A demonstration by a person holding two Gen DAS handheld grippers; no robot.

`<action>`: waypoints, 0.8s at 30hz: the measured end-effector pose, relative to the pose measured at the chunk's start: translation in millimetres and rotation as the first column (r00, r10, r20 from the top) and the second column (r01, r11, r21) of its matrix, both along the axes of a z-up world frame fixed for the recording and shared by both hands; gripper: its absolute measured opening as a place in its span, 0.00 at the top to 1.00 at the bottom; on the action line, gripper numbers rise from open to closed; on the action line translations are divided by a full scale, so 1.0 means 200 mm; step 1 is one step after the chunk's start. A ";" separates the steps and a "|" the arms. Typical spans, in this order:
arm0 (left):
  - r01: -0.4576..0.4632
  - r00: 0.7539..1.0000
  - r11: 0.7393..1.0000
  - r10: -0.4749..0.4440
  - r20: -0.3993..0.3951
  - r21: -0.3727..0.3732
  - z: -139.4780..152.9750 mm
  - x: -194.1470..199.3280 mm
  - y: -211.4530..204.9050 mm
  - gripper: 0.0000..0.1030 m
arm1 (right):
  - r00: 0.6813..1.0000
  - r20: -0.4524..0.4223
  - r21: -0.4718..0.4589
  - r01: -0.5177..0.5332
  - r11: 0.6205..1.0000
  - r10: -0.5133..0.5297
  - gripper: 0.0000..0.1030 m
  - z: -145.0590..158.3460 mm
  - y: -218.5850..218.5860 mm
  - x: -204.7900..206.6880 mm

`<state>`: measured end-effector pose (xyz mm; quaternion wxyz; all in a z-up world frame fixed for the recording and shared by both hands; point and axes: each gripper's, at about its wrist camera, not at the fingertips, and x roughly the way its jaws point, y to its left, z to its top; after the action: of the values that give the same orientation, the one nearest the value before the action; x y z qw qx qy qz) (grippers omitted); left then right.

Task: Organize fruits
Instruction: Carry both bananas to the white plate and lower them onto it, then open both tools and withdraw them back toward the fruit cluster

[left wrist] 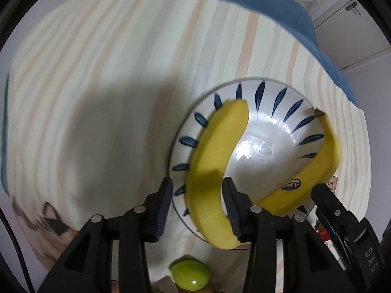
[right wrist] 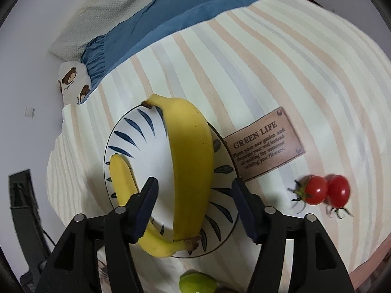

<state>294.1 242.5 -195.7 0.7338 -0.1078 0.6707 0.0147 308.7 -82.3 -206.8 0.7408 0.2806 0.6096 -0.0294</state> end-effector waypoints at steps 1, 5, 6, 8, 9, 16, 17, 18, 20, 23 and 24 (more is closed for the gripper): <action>0.006 1.000 1.000 -0.007 0.014 0.015 0.02 0.03 -0.01 0.45 | 1.000 0.002 -0.006 -0.014 1.000 0.014 0.27 0.02 0.00 0.00; 0.045 0.995 0.994 -0.053 0.082 0.096 0.12 0.07 -0.03 0.18 | 0.995 0.011 -0.058 -0.098 0.993 0.099 0.15 0.10 -0.01 -0.02; 0.051 0.994 0.992 -0.062 0.094 0.116 0.08 0.04 -0.09 0.17 | 0.992 0.015 -0.081 -0.125 0.989 0.127 0.14 0.12 0.00 -0.03; 0.067 0.990 0.986 -0.085 0.115 0.154 0.13 0.02 -0.12 0.16 | 0.983 0.023 -0.132 -0.178 0.975 0.182 0.09 0.17 0.03 -0.05; 0.076 0.987 0.982 -0.099 0.128 0.171 0.16 -0.02 -0.12 0.13 | 0.976 0.028 -0.167 -0.208 0.964 0.216 0.09 0.20 0.05 -0.07; 0.091 0.975 0.977 -0.126 0.182 0.191 0.28 -0.09 -0.59 0.07 | 0.946 0.062 -0.297 -0.288 0.910 0.319 0.08 0.34 0.11 -0.20; 0.092 0.974 0.977 -0.128 0.189 0.190 0.31 -0.12 -0.58 0.07 | 0.944 0.069 -0.303 -0.288 0.908 0.323 0.07 0.36 0.11 -0.22; 0.094 0.971 0.978 -0.131 0.199 0.187 0.34 -0.19 -0.54 0.07 | 0.942 0.074 -0.306 -0.290 0.907 0.326 0.07 0.38 0.11 -0.23; 0.096 0.967 0.978 -0.136 0.216 0.187 0.38 -0.18 -0.66 0.07 | 0.938 0.091 -0.323 -0.290 0.901 0.335 0.07 0.44 0.10 -0.29; 0.104 0.957 0.979 -0.147 0.251 0.177 0.53 -0.24 -0.62 0.07 | 0.932 0.112 -0.339 -0.291 0.895 0.345 0.07 0.51 0.12 -0.34; 0.106 0.953 0.979 -0.150 0.264 0.174 0.56 -0.37 -0.61 0.07 | 0.929 0.121 -0.346 -0.290 0.892 0.349 0.07 0.54 0.12 -0.36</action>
<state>221.0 120.7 -83.2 0.8255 -0.0066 0.5644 0.0048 235.8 -59.1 -99.5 0.8231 0.0528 0.5651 0.0195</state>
